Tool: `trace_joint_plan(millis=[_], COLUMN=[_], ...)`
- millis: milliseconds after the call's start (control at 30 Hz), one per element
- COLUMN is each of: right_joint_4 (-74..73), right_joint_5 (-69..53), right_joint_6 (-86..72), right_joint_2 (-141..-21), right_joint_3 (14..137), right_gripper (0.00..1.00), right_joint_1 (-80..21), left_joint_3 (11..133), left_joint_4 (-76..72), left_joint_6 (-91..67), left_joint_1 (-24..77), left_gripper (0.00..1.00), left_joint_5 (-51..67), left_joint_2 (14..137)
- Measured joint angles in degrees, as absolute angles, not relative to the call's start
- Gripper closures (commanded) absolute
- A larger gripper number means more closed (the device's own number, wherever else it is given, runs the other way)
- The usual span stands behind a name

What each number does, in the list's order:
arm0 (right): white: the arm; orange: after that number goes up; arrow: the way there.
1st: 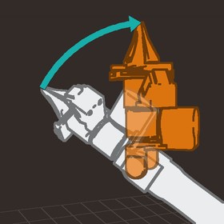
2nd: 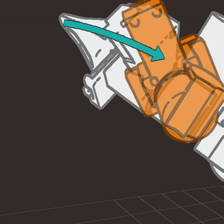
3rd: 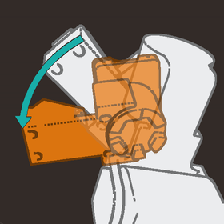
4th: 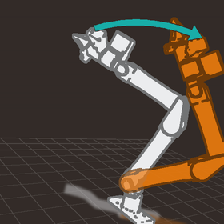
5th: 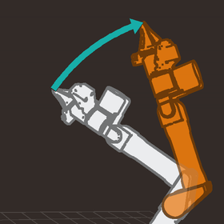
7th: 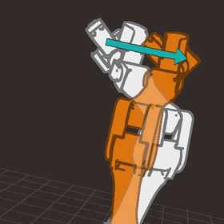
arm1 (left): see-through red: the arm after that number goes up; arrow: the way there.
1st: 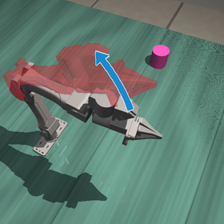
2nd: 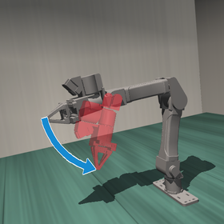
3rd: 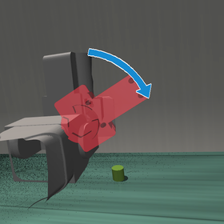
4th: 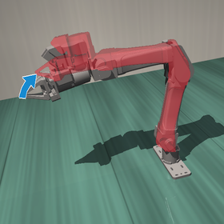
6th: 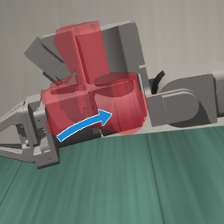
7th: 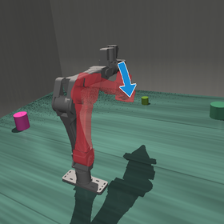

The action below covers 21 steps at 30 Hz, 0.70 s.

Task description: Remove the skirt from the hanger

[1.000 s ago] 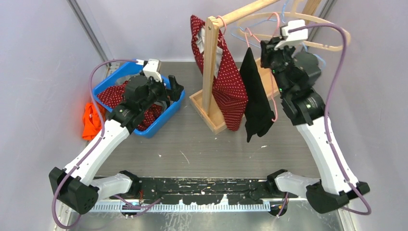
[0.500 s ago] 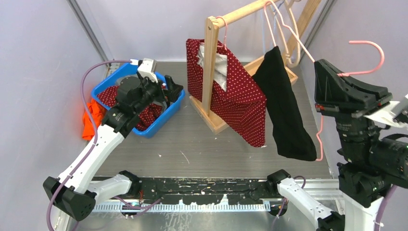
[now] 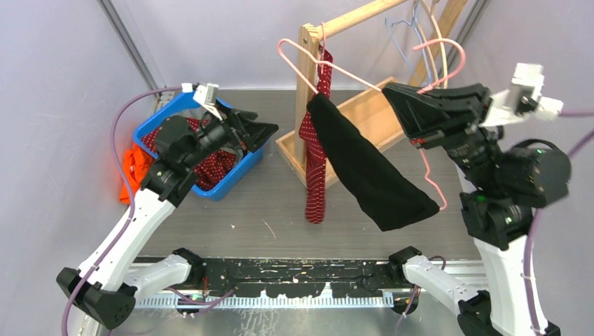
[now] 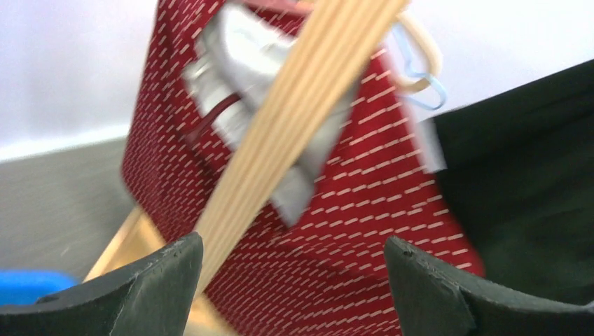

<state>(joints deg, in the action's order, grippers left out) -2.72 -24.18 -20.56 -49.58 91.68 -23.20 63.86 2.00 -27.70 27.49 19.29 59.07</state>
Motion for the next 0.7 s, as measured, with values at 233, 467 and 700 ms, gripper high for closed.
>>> trace_joint_plan(millis=[233,467,700], right_joint_4=[-0.1,2.6,4.7], right_joint_5=[-27.2,-28.0,-29.4], right_joint_6=[-27.5,-30.9,-34.0], right_joint_2=[-53.8,-55.1,-56.7], right_joint_3=[90.9,91.0,92.4], right_gripper=[0.99,0.99,0.99], right_joint_1=[-23.2,-23.2,-23.2], left_joint_3=[62.2,60.0,60.7], left_joint_4=[-11.3,-19.2,-20.9], left_joint_6=[-37.9,-44.7,-45.8], left_joint_1=[28.5,31.2,38.3], left_gripper=[0.00,0.01,0.01], left_joint_5=[25.9,28.8,29.0], left_joint_2=[52.3,50.9,56.3])
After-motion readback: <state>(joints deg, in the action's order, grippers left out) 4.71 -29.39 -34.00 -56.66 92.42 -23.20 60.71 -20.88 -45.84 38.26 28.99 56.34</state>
